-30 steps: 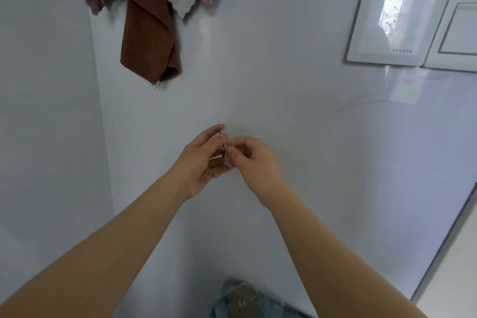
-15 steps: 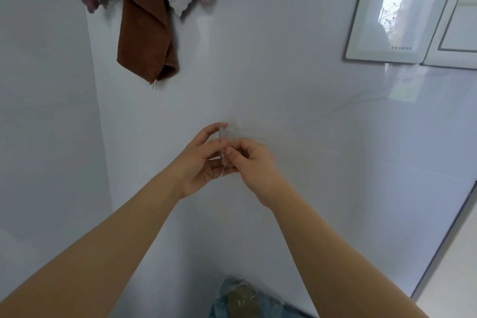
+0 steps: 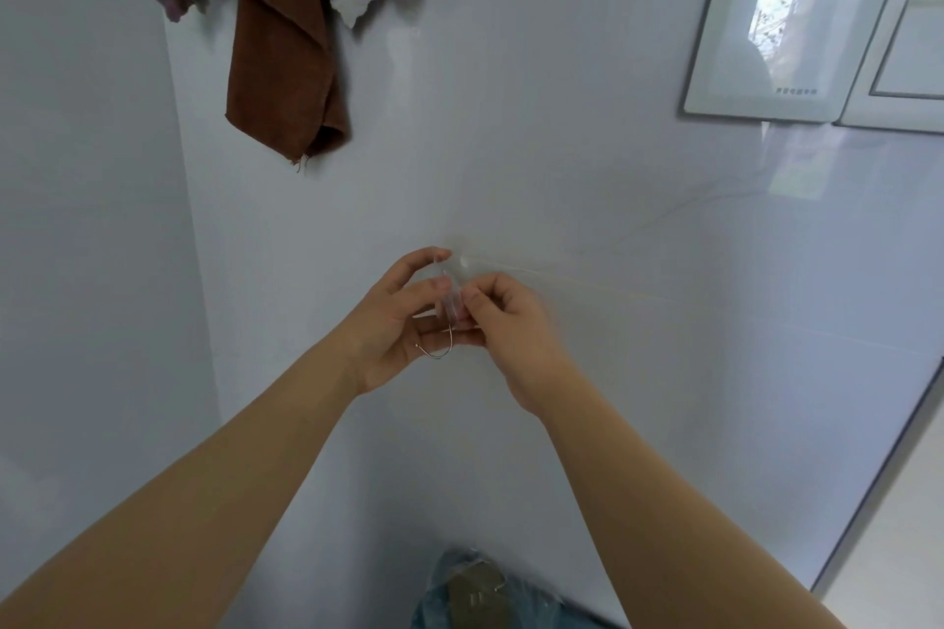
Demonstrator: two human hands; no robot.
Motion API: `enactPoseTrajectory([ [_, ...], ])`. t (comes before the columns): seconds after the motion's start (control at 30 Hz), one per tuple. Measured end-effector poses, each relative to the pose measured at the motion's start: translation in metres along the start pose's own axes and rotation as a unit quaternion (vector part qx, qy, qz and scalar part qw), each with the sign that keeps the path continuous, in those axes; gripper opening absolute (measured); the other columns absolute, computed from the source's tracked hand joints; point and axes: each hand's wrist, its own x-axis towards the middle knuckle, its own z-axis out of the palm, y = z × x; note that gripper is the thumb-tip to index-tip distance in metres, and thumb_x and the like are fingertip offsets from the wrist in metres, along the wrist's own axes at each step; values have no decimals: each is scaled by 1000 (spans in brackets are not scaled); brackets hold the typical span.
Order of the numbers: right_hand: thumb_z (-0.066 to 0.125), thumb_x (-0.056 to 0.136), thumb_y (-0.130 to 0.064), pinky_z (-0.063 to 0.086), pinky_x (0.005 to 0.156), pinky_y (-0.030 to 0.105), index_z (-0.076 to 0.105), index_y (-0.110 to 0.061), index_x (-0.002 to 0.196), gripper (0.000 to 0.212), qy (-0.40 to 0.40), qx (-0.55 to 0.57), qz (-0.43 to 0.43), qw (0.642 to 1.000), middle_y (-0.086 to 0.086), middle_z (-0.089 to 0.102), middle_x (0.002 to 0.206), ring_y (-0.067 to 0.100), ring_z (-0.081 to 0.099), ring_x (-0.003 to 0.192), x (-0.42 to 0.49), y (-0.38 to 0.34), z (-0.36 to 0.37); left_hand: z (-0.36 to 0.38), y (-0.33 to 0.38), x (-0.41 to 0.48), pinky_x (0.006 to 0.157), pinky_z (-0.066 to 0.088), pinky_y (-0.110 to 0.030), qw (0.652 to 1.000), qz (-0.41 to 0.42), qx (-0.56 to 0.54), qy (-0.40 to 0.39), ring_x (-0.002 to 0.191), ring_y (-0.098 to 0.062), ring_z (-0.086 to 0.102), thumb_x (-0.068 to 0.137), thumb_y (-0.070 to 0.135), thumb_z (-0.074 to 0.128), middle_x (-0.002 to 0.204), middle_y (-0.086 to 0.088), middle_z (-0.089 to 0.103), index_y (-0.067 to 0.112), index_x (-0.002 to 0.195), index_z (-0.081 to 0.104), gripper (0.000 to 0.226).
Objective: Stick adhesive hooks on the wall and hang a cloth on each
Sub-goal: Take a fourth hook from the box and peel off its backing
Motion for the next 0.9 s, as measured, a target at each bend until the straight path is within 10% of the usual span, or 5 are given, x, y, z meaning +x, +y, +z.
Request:
enactPoseTrajectory([
  [0.23, 55, 91, -13, 48, 62, 15, 59, -30, 73, 25, 29, -97, -75, 992, -10, 58, 66, -2, 54, 61, -2, -4, -3, 5, 0, 1, 78, 56, -38, 998, 23, 56, 27, 70, -18, 64, 88, 19, 58, 83, -7, 65, 24, 112, 55, 25],
  [0.4, 58, 89, -13, 53, 70, 30, 61, -24, 70, 22, 28, -77, -64, 995, -10, 60, 62, 7, 57, 66, -3, -3, 0, 9, 0, -1, 60, 57, -29, 997, 32, 41, 48, 67, -18, 64, 93, 23, 50, 74, -1, 65, 21, 102, 58, 12],
  [0.9, 49, 95, -9, 54, 61, 25, 54, -12, 74, 21, 57, 34, -1, 998, 3, 59, 68, 10, 59, 59, -1, -3, 0, 12, -2, -4, 79, 57, -43, 995, 47, 50, 75, 70, -21, 67, 91, 23, 53, 83, -6, 69, 25, 106, 52, 14],
])
